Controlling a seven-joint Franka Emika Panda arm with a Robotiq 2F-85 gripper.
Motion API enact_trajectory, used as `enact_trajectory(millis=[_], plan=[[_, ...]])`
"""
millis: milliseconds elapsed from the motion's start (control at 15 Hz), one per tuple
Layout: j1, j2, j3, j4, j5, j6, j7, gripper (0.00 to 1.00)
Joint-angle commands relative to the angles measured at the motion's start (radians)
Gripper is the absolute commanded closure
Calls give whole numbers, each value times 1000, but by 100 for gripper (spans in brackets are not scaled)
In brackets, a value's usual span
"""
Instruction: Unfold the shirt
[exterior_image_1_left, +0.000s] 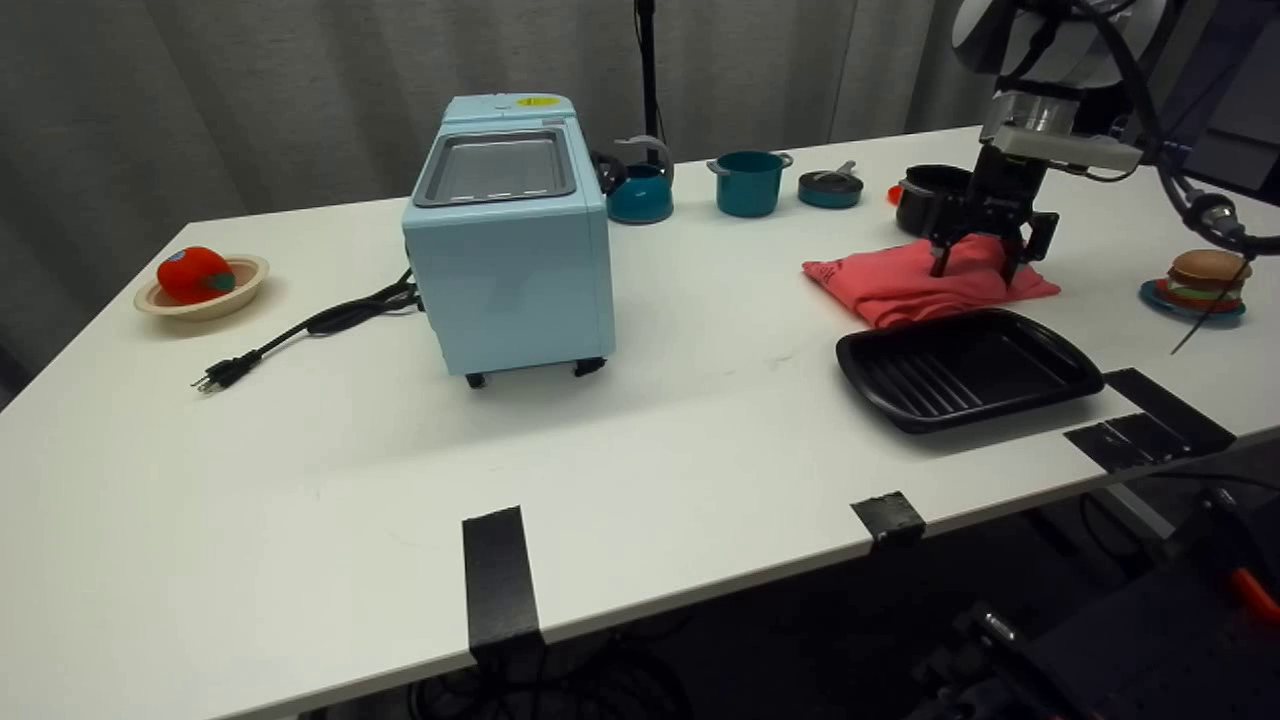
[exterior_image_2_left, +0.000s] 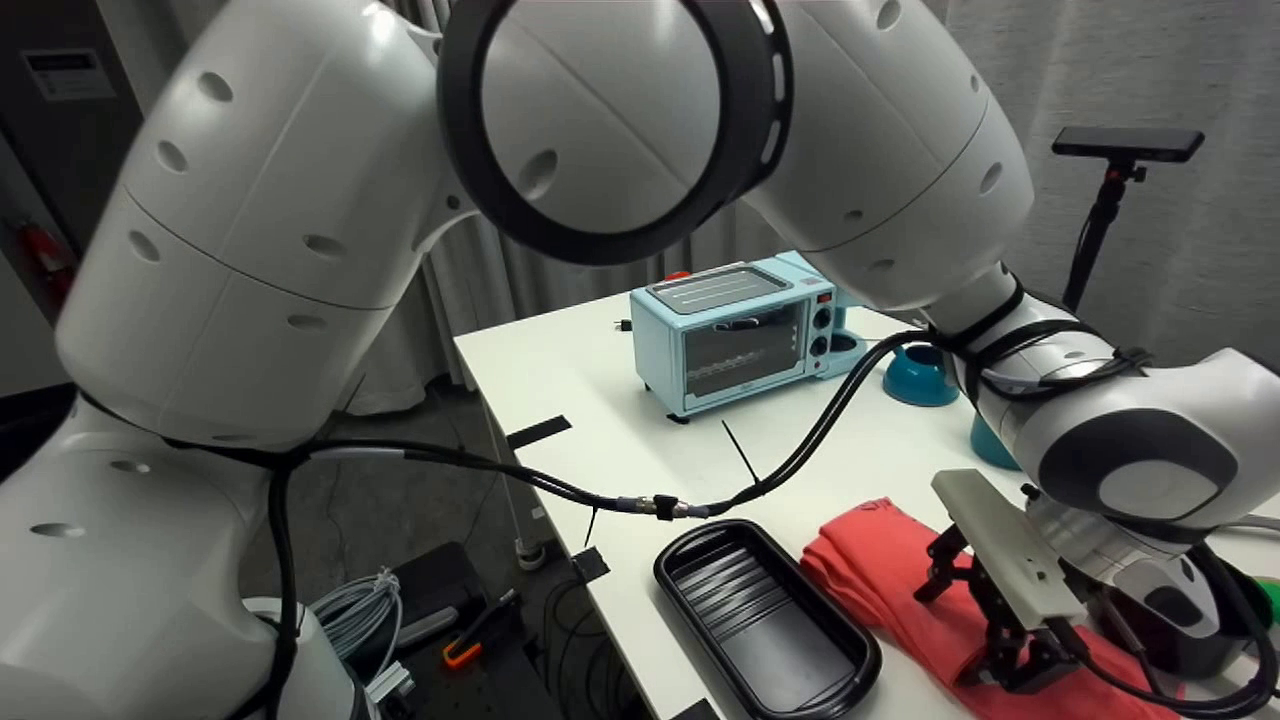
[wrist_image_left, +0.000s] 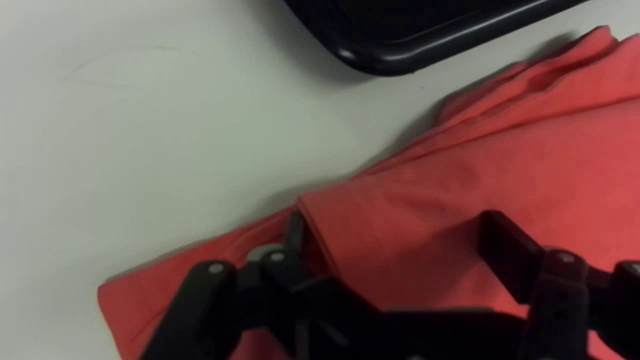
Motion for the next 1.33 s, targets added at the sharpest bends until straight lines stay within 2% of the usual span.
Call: enact_trajectory(millis=[0, 467, 600, 867, 1267], plan=[[-21, 36, 21, 70, 28, -62, -24, 44], [-5, 11, 26, 100, 12, -125, -20, 97], [7, -10, 22, 83, 2, -112, -16, 100], [49, -102, 19, 6, -22, -32, -20, 97], [132, -286, 60, -192, -3, 132, -33, 97]])
